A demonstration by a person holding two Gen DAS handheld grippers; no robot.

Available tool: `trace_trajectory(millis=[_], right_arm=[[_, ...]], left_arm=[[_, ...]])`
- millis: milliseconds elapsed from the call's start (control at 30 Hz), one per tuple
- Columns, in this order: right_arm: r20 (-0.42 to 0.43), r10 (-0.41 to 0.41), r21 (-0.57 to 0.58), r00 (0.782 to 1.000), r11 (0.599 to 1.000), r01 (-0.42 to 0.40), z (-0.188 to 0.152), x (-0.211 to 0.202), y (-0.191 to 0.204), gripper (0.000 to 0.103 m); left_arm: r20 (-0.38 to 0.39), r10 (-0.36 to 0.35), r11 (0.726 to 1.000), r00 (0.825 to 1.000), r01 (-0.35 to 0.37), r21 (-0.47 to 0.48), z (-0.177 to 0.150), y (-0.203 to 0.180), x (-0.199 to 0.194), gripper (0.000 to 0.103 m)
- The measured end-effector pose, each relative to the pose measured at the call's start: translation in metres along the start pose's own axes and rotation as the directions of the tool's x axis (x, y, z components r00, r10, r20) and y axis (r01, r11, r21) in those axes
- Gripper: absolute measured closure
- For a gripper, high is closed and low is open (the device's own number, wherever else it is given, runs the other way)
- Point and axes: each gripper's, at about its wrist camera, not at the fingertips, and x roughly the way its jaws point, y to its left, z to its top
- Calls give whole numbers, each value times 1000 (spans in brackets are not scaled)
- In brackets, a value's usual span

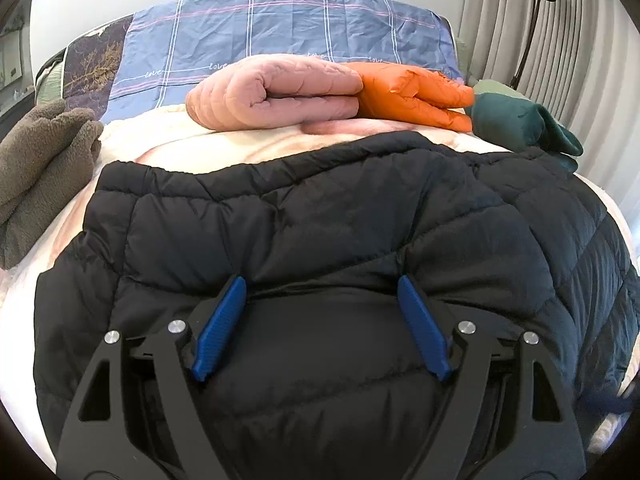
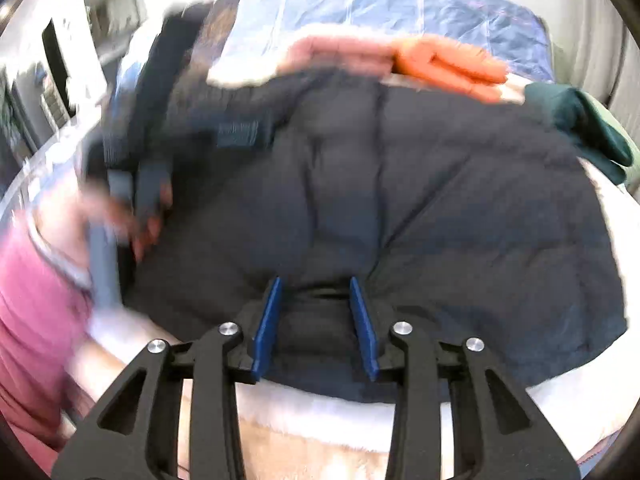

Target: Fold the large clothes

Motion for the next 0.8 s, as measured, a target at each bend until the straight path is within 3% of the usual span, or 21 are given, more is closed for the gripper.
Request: trace_trajectory(millis=[67,133,200,267,333,467,533,600,800], right_arm=[[7,4,-5,1000,1000,-4,-1,4,-5,66],[-24,64,81,998,995,-62,12,-4,-17,66],[66,73,122,995,989,-81,36,-22,-32,66],[166,3,119,986,993,-23,70,-28,-43,66],[190,-1,155,982,987,-30,100,-17,-56,66],[130,45,241,990,967,-76,158,41,-75,66],[71,38,241,997,969,-54,176,77,-77,66],[-21,-35,224,999,974,39,169,126,-75,66],[2,-29,226,1000,974,27,164,141,-75,67]], left_arm=[[1,-2,1000,1000,2,4,0,-1,0,23],[5,5,1000,1000,-5,6,-1,-1,-1,23],[8,-3,1000,1000,3,-1,-1,1,-2,23],[8,-2,1000,1000,2,-2,-1,1,-1,23],[10,2,1000,1000,-2,1,-1,0,-2,23],[11,1,1000,1000,-1,-1,-2,1,-2,23],[11,-1,1000,1000,1,-3,-2,1,-3,23],[12,-9,1000,1000,9,-8,-3,1,-3,23],[15,-41,999,999,41,-29,-2,4,-3,23]])
